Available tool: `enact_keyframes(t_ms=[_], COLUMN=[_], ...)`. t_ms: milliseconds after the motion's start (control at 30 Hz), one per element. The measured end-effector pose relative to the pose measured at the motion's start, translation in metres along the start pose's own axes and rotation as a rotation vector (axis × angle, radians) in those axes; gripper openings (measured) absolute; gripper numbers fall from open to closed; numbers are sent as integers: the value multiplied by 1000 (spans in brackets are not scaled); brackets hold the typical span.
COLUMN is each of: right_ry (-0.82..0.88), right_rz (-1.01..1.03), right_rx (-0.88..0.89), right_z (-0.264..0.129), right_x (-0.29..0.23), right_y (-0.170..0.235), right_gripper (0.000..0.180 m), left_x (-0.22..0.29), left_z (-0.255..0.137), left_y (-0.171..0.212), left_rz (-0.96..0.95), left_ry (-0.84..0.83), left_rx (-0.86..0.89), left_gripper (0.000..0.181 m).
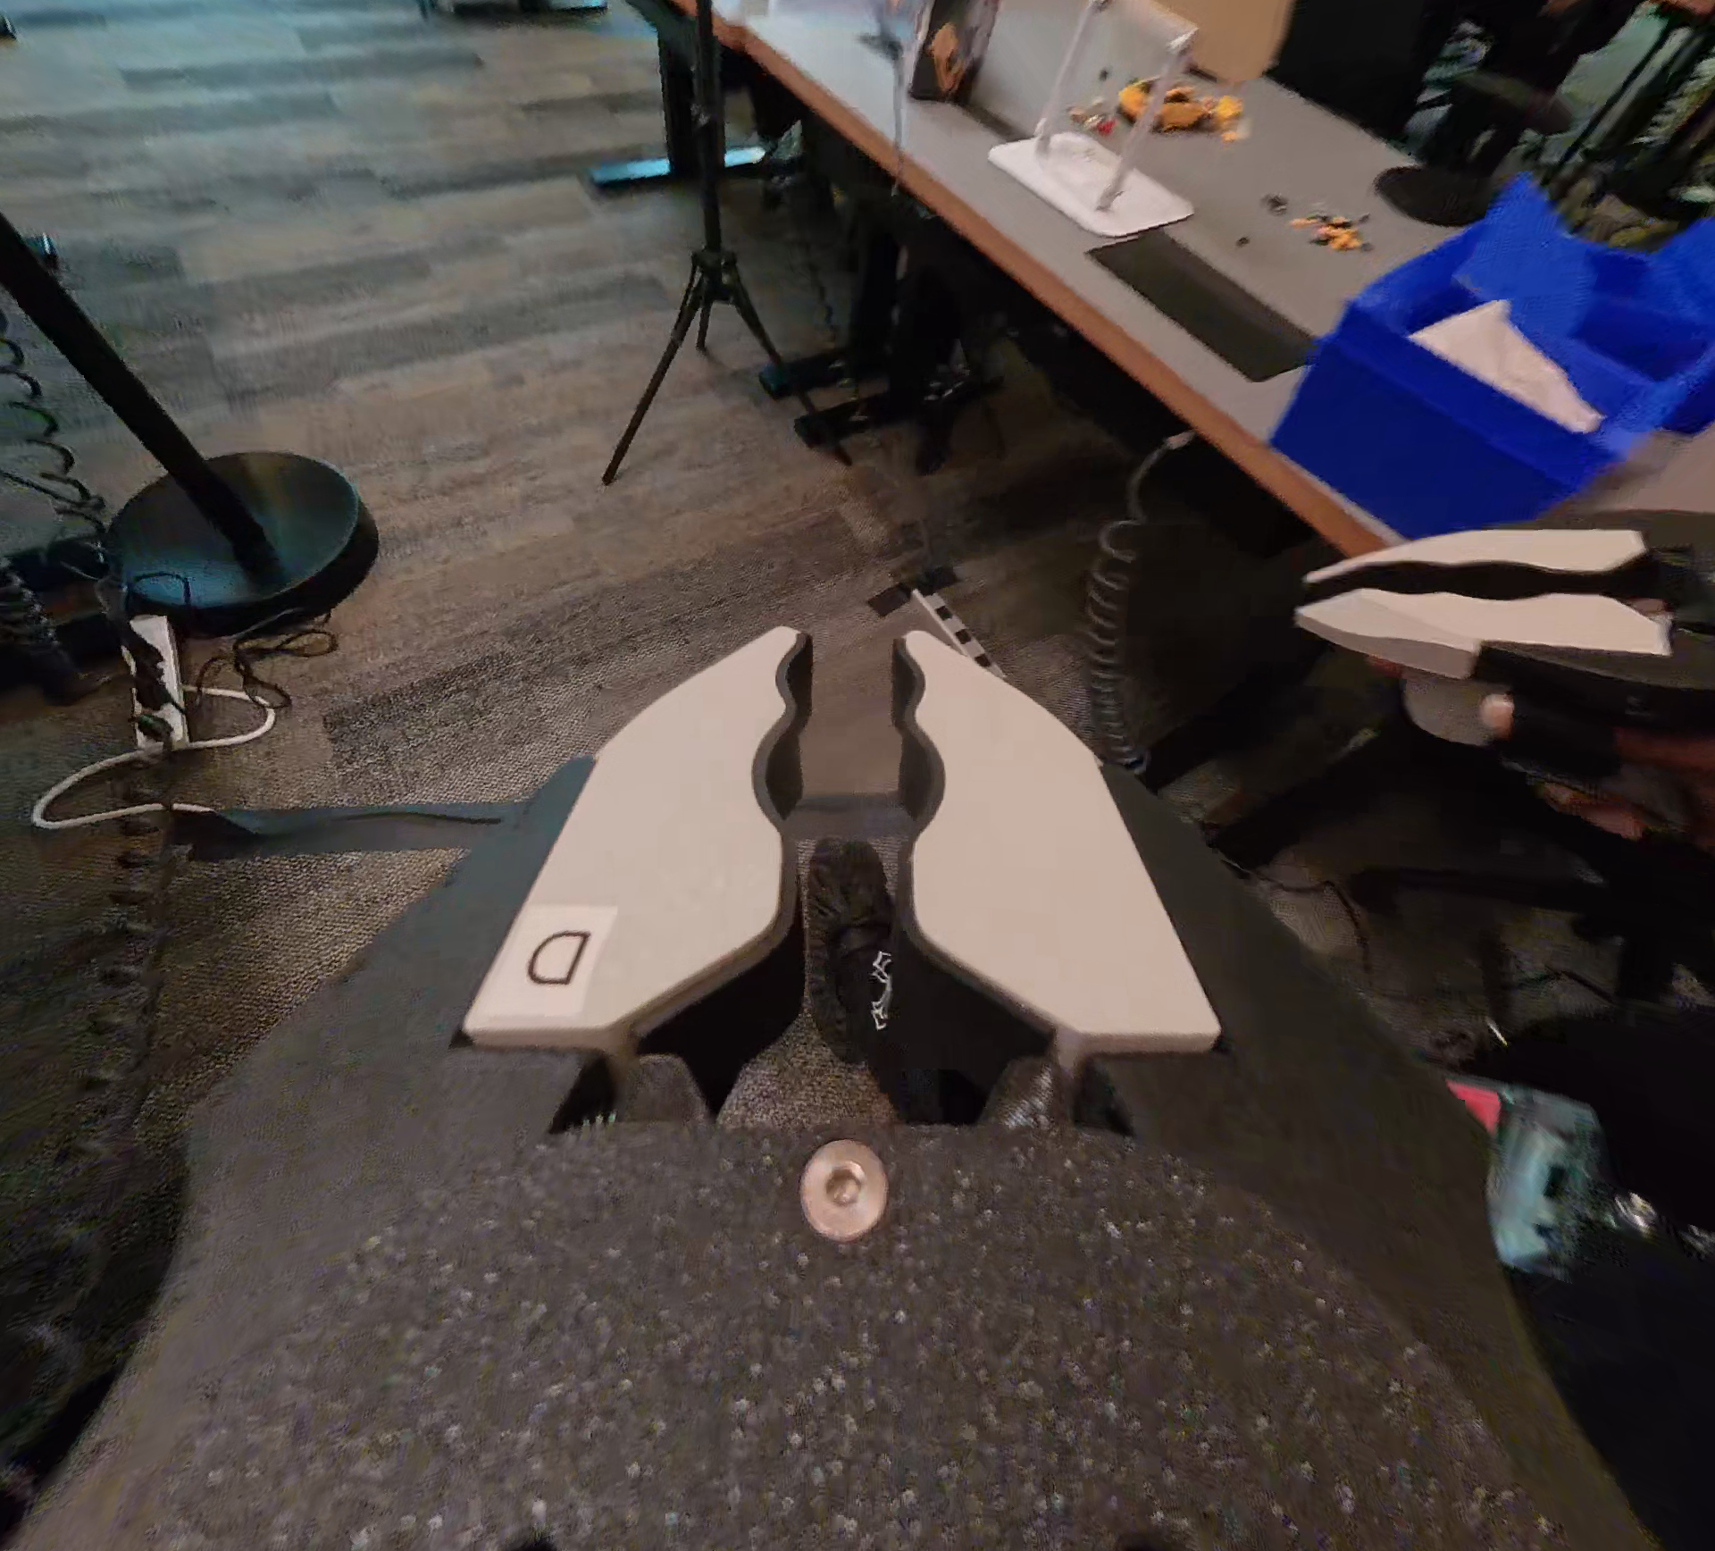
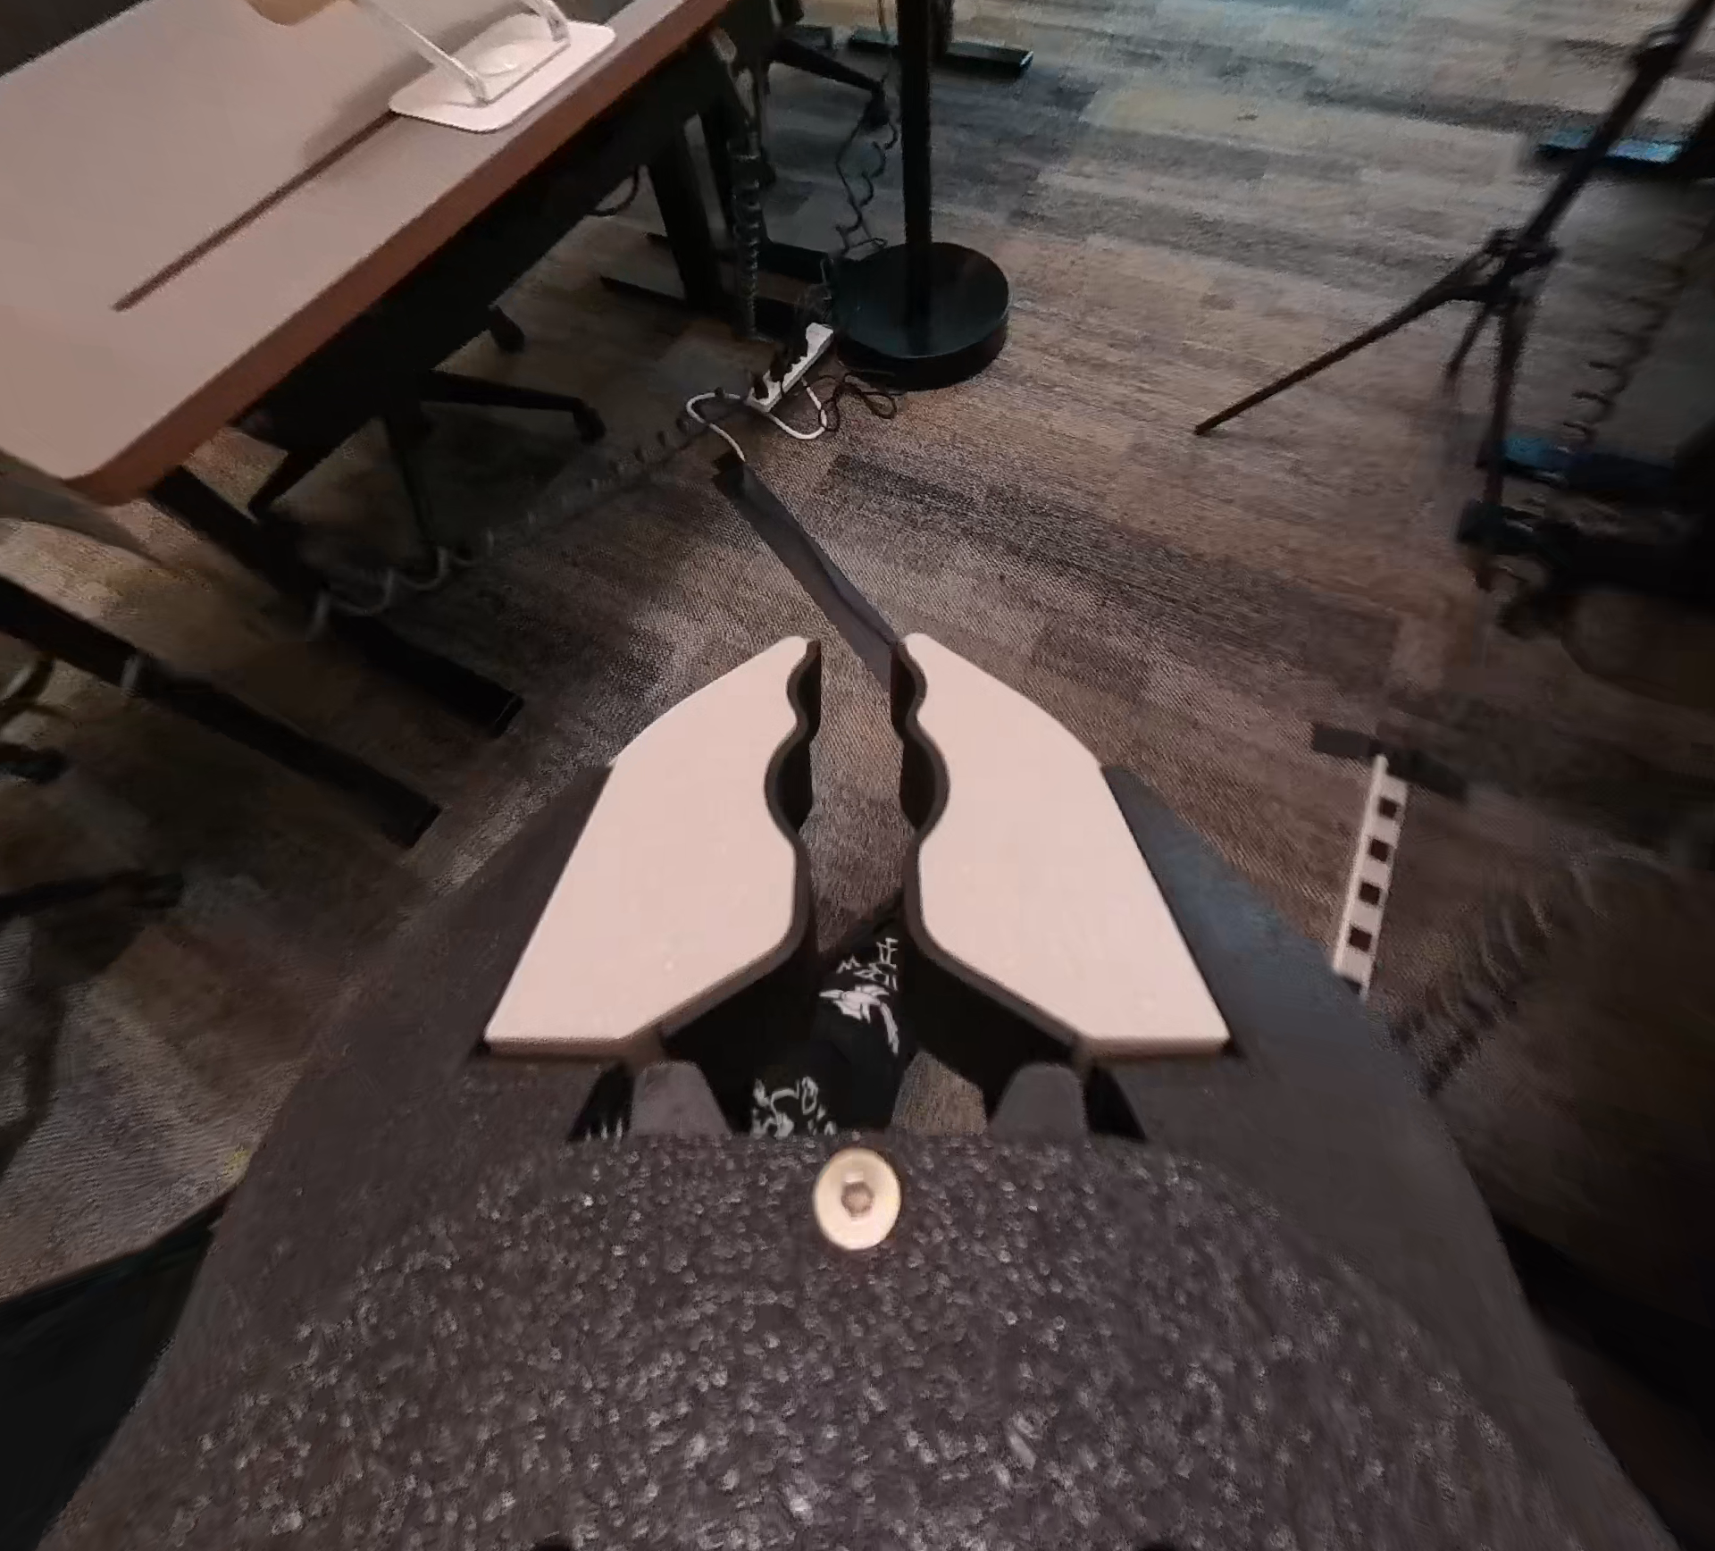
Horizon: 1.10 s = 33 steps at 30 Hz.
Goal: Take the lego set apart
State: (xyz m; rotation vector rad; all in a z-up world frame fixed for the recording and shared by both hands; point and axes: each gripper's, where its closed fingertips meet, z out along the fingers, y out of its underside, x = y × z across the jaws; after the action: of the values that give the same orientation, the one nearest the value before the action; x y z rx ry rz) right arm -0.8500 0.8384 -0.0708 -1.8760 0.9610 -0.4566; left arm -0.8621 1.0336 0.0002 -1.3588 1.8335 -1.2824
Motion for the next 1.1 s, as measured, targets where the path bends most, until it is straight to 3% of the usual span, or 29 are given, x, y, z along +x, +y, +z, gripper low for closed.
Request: enact_keyframes(t_ms=[100,233,400,533,667,733,833,900,1100], right_ry=[-85,-166,-179,-178,-119,-104,-78,-73,-89], right_rz=[-3,-28,25,-5,-78,-69,-67,-49,-67], right_rx=[-37,-89,-224,-292,-334,-374,-444,-466,-481], right_z=[132,290,479,642,802,869,946,977,1016], right_x=[45,98,158,196,225,235,250,255,252], right_y=[-13,-47,-29,52,183,256,349,391,439], right_gripper=[14,15,18,24,29,29,29,29,27], left_x=[-61,-130,-235,-324,-405,-429,-462,-485,-546], left_z=[91,195,329,449,557,592,629,645,662], left_y=[8,-23,1,92,205,227,244,256,322], left_rz=[-69,-114,-208,-194,-91,-61,-50,-43,-17], left_ry=[-26,-13,-46,-24,21,51,74,57,-95], left_rx=[-71,-45,-94,-138,-213,-199,-152,-130,-172], left_gripper=[14,14,14,14,8,9,10,12,15])
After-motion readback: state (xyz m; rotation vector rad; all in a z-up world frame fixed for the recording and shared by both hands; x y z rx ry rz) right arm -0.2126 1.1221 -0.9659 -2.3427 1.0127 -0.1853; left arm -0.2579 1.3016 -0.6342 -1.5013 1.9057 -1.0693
